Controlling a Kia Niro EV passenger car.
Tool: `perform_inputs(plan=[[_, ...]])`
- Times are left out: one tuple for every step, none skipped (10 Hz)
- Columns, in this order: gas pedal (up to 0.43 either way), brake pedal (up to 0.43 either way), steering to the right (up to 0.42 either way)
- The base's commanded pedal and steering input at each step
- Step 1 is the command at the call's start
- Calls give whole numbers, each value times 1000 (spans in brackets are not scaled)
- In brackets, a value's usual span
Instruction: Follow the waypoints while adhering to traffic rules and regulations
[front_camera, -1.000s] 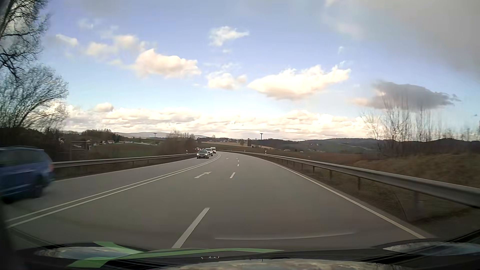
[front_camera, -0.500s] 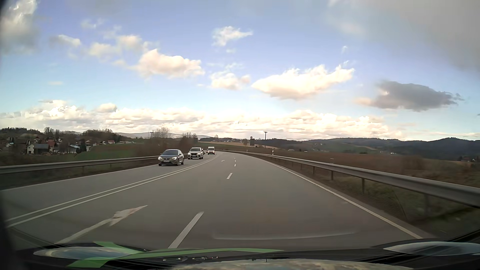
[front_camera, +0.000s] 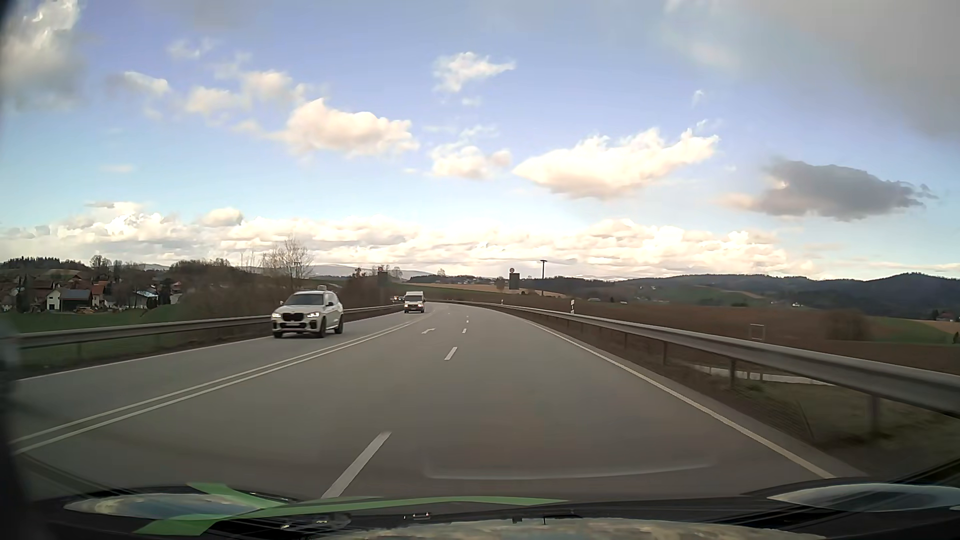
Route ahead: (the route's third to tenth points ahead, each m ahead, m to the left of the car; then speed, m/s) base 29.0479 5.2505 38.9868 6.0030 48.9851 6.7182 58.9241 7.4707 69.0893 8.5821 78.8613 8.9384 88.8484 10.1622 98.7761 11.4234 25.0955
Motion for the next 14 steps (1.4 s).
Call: perform_inputs(plan=[[130, 0, -13], [130, 0, -13], [130, 0, -13], [130, 0, -13], [130, 0, -14], [130, 0, -13], [130, 0, -14], [130, 0, -15], [130, 0, -15], [130, 0, -16], [130, 0, -16], [130, 0, -15], [130, 0, -16], [130, 0, -15]])
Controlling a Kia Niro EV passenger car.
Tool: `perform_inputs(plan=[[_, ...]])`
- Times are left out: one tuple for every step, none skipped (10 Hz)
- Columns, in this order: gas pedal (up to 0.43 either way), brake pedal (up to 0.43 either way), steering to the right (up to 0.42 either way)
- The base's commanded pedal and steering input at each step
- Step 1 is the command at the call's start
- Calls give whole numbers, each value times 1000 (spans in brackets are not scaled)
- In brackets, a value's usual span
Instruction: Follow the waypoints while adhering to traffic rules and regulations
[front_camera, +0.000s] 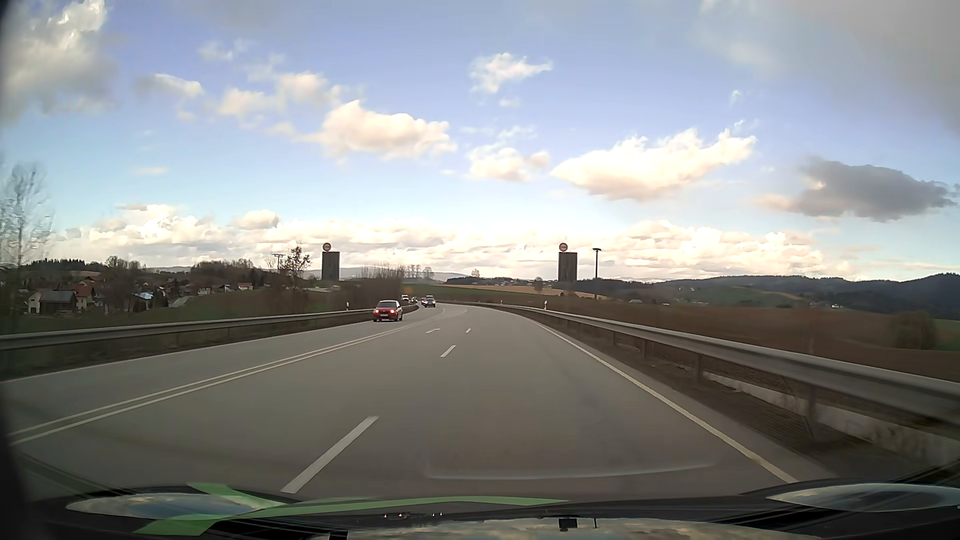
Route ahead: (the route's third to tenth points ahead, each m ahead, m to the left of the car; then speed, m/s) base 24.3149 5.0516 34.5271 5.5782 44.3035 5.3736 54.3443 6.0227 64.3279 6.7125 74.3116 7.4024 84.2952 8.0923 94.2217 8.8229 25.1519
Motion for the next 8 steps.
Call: perform_inputs(plan=[[118, 0, -14], [118, 0, -13], [118, 0, -12], [118, 0, -11], [118, 0, -11], [110, 0, -11], [110, 0, -11], [98, 0, -11]])
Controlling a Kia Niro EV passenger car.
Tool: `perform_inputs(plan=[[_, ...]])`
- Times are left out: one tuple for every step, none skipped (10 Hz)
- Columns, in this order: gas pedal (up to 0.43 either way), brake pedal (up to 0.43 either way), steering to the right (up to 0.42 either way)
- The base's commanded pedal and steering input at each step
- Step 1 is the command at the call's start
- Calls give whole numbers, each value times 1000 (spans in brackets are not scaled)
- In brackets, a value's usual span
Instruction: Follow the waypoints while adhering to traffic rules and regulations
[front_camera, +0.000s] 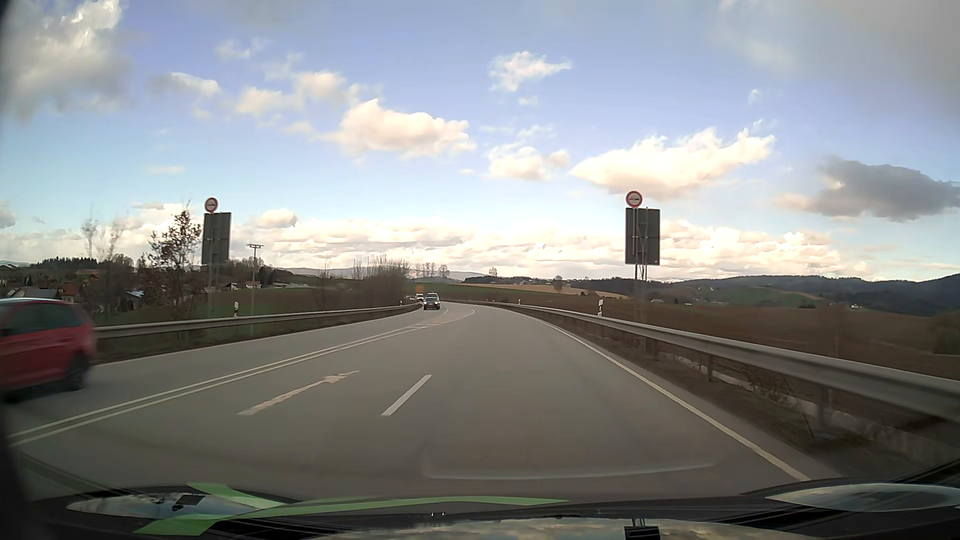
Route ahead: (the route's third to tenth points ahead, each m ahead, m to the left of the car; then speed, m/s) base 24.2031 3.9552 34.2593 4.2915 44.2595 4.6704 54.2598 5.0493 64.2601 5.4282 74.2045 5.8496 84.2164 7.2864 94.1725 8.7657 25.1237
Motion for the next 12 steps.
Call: perform_inputs(plan=[[98, 0, -11], [98, 0, -10], [87, 0, -9], [87, 0, -8], [79, 0, -8], [79, 0, -8], [79, 0, -8], [79, 0, -8], [79, 0, -8], [67, 0, -8], [67, 0, -8], [67, 0, -8]])
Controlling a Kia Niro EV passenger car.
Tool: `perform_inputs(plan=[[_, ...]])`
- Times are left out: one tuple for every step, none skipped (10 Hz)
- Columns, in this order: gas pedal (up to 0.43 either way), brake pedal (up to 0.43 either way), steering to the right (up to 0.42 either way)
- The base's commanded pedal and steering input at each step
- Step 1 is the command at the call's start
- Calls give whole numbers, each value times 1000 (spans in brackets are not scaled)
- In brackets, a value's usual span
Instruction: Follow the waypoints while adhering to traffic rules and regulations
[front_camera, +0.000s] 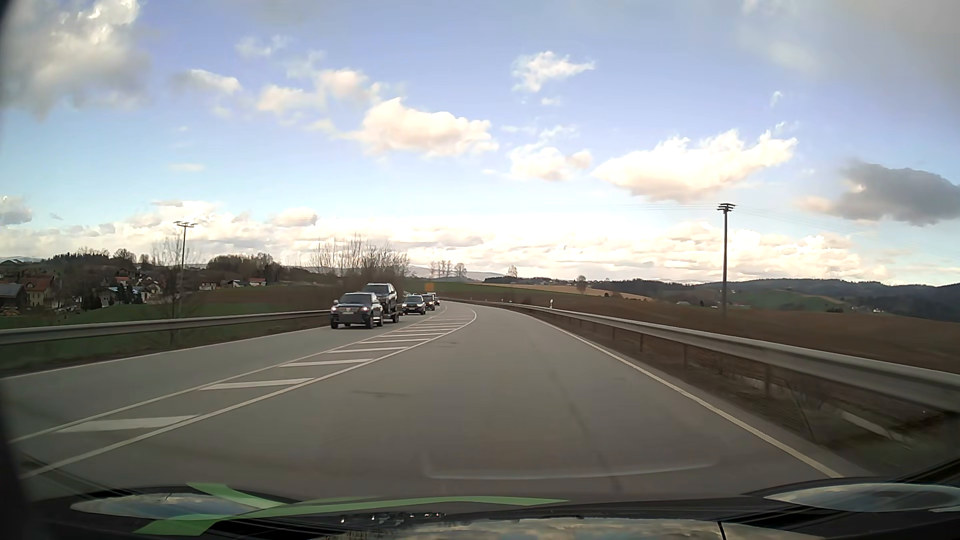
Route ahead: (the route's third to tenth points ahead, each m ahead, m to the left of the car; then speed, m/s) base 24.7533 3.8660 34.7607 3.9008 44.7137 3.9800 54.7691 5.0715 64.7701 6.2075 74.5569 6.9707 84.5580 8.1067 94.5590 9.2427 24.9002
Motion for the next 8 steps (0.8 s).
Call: perform_inputs(plan=[[67, 0, -9], [67, 0, -9], [67, 0, -10], [67, 0, -10], [59, 0, -10], [59, 0, -10], [59, 0, -10], [59, 0, -10]])
